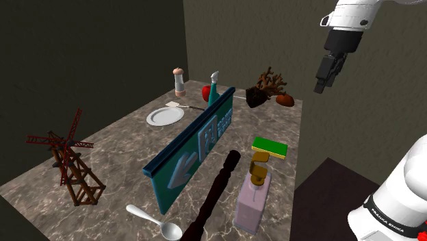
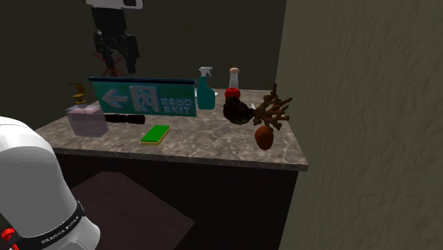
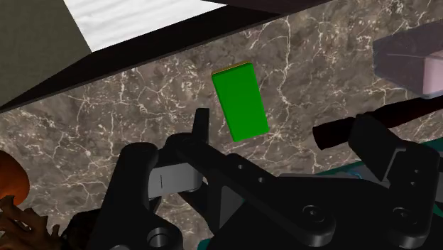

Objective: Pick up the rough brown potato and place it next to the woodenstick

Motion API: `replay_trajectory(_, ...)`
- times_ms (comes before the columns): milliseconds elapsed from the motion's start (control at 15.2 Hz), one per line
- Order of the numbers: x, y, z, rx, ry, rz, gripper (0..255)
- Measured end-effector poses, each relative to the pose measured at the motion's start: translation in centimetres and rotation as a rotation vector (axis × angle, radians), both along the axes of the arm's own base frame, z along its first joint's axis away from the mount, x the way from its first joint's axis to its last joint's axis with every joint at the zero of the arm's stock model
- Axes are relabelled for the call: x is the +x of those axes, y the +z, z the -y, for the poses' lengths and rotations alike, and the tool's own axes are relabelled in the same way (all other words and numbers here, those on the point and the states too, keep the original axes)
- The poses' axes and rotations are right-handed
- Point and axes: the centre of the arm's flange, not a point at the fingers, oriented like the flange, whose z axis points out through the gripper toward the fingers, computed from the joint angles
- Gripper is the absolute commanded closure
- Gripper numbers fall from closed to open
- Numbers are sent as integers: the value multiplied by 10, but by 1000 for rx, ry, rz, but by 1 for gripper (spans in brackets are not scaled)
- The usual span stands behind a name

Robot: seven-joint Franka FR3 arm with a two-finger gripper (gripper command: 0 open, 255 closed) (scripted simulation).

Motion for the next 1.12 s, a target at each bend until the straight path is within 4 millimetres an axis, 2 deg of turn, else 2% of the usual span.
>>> replay_trajectory(264, 11, -15, 15, -20, 16, 2, 0)
replay_trajectory(1122, 91, -106, 117, -147, 120, 17, 0)
